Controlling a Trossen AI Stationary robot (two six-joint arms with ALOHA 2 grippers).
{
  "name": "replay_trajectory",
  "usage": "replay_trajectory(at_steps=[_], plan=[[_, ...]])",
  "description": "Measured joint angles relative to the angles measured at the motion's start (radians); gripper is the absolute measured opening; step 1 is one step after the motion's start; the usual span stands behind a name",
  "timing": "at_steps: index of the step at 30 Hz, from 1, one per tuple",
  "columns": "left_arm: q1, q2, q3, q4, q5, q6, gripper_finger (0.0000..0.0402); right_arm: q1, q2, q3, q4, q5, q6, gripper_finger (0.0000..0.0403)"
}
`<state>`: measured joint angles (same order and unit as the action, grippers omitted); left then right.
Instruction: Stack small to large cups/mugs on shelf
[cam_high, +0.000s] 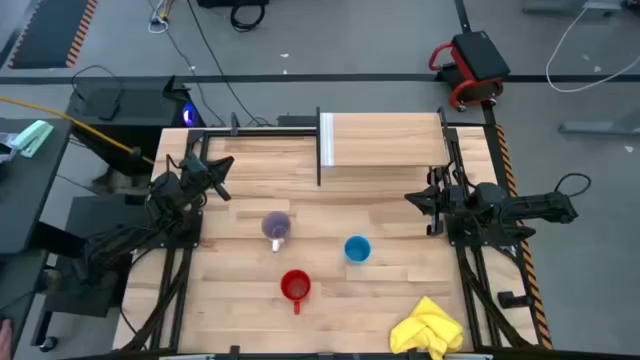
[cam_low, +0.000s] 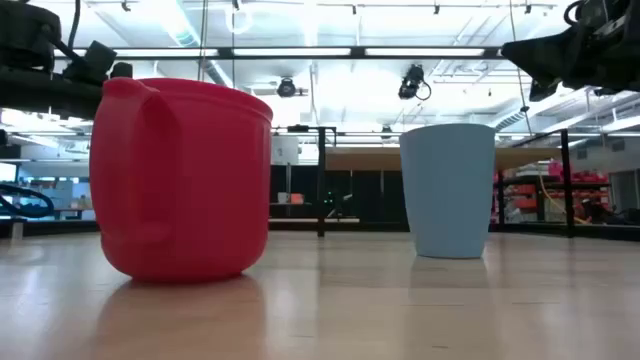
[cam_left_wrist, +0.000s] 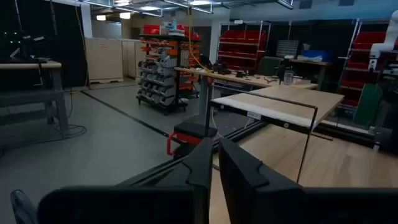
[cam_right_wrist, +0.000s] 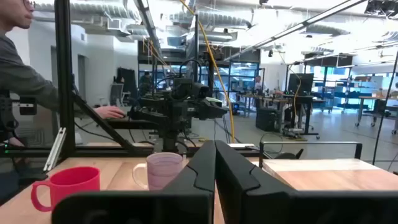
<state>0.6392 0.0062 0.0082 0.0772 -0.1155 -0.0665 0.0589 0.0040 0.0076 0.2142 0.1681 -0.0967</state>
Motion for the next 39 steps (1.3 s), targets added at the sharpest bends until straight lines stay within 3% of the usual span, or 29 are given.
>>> replay_trajectory(at_steps=[39], plan=[[0.0,0.0,0.0,0.0,0.0,0.0,0.0039,0.0,0.0,0.0,0.0,0.0,0.0,0.0014]])
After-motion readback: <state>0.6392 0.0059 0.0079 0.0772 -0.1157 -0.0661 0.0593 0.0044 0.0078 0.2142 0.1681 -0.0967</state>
